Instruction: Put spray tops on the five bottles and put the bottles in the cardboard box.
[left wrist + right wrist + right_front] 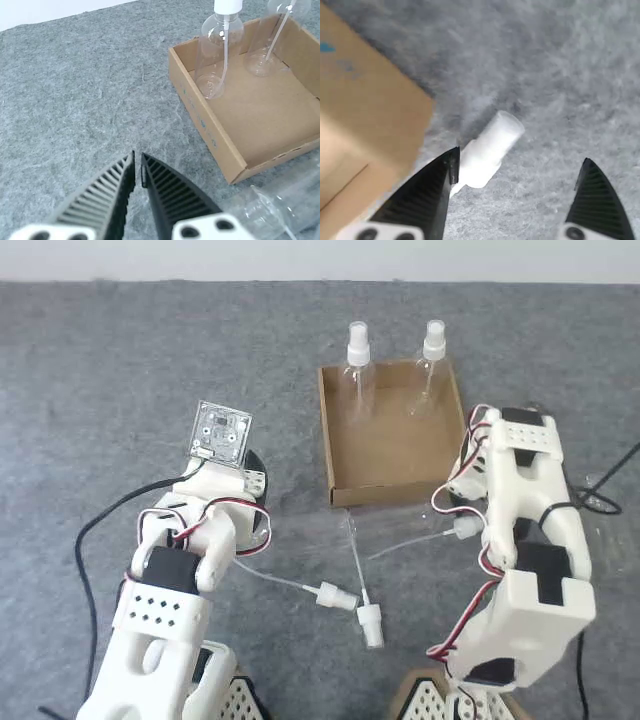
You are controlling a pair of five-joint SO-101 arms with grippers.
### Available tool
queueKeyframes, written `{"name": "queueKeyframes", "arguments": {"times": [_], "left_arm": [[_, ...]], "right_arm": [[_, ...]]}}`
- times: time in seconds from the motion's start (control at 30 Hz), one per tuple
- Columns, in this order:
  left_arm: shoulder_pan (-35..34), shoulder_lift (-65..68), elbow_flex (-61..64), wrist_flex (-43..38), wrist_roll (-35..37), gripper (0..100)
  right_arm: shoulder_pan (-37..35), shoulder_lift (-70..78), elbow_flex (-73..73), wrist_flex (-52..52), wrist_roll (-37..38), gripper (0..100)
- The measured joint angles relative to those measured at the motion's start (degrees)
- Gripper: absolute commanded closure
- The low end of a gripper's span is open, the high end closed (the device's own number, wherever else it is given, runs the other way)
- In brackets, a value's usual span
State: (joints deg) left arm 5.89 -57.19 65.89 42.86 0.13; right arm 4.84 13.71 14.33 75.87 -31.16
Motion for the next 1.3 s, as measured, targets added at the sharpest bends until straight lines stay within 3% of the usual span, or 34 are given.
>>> {"name": "queueKeyframes", "arguments": {"times": [0.17,0.27,0.57,0.73,1.07,1.3], "left_arm": [[0.00,0.00,0.00,0.00,0.00,99],[0.00,0.00,0.00,0.00,0.00,99],[0.00,0.00,0.00,0.00,0.09,99],[0.00,0.00,0.00,0.00,0.09,99],[-0.44,0.00,0.00,0.00,0.09,99],[-10.55,0.18,-4.31,2.55,0.09,99]], "right_arm": [[3.08,0.00,5.54,-3.16,-0.18,85.0],[4.75,0.00,7.03,-4.48,2.73,88.0],[11.52,0.00,4.40,-4.66,19.96,88.7],[11.52,0.00,-6.86,2.55,27.16,98.4],[2.02,0.00,-25.85,17.49,28.31,97.6],[2.81,0.00,-29.54,23.47,31.74,92.6]]}}
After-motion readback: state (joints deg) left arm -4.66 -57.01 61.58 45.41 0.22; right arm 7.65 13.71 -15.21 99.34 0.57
